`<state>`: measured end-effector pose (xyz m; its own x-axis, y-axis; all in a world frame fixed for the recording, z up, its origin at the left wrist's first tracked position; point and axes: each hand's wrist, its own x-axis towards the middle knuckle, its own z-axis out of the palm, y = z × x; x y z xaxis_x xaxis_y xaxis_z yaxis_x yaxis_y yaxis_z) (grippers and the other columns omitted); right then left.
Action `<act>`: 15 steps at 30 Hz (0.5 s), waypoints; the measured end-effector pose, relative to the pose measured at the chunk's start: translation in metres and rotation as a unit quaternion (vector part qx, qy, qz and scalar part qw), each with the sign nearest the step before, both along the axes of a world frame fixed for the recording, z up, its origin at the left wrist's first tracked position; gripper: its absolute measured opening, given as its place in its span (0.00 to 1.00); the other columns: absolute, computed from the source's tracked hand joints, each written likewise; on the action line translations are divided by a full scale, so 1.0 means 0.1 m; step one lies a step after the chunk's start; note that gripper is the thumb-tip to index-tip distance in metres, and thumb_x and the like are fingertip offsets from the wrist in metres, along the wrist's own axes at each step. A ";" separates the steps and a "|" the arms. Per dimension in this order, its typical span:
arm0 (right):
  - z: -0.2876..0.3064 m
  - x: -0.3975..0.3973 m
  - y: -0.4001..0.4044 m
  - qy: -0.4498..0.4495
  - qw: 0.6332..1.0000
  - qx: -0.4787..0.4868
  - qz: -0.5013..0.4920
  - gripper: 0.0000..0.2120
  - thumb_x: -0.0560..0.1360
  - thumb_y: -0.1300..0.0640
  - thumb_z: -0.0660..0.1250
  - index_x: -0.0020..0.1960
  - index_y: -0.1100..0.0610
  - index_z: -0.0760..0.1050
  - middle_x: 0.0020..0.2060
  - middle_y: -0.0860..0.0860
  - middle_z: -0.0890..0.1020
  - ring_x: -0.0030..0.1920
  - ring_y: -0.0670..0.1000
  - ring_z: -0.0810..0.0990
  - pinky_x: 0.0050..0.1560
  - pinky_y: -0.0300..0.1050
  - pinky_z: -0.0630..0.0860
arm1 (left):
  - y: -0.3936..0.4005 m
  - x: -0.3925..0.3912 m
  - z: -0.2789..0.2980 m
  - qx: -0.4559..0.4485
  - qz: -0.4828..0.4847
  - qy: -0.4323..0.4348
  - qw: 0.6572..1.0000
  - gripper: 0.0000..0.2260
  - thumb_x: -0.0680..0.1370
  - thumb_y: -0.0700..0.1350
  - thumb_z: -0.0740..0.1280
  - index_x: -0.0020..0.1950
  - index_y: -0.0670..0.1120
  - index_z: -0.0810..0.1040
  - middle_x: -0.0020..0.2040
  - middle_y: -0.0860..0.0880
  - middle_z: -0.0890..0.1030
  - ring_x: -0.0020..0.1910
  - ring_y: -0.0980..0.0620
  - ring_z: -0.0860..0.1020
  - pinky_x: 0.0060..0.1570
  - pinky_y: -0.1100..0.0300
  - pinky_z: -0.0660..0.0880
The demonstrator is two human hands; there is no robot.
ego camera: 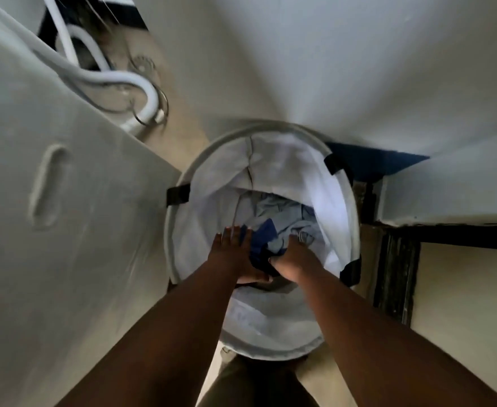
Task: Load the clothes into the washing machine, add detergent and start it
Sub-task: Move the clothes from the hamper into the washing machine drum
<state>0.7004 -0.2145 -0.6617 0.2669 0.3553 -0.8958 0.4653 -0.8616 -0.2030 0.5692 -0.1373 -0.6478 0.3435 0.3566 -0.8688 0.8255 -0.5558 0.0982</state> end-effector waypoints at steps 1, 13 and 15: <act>-0.22 0.03 0.03 -0.007 1.000 -0.004 -0.019 0.42 0.62 0.35 0.62 0.72 0.51 0.59 0.69 0.57 0.69 0.66 0.61 0.70 0.64 0.55 0.71 | 0.01 0.03 -0.15 -0.014 0.013 0.001 1.000 0.56 0.67 0.73 0.64 0.77 0.47 0.34 0.78 0.44 0.37 0.77 0.41 0.38 0.74 0.46 0.40; -1.42 0.16 0.44 -0.061 0.996 -0.057 -0.015 0.44 0.72 0.42 0.67 0.76 0.39 0.40 0.77 0.56 0.39 0.75 0.65 0.54 0.70 0.59 0.63 | 0.19 0.03 -1.31 -0.066 -0.009 -0.002 0.998 0.56 0.66 0.68 0.70 0.75 0.58 0.31 0.78 0.46 0.35 0.76 0.37 0.42 0.71 0.38 0.53; -1.56 0.15 0.44 -0.055 0.998 -0.036 -0.007 0.43 0.72 0.42 0.67 0.76 0.37 0.41 0.77 0.56 0.37 0.75 0.66 0.53 0.71 0.60 0.62 | 0.17 0.01 -1.41 -0.106 0.012 -0.010 0.994 0.54 0.65 0.65 0.73 0.73 0.65 0.33 0.77 0.47 0.34 0.76 0.35 0.49 0.69 0.40 0.60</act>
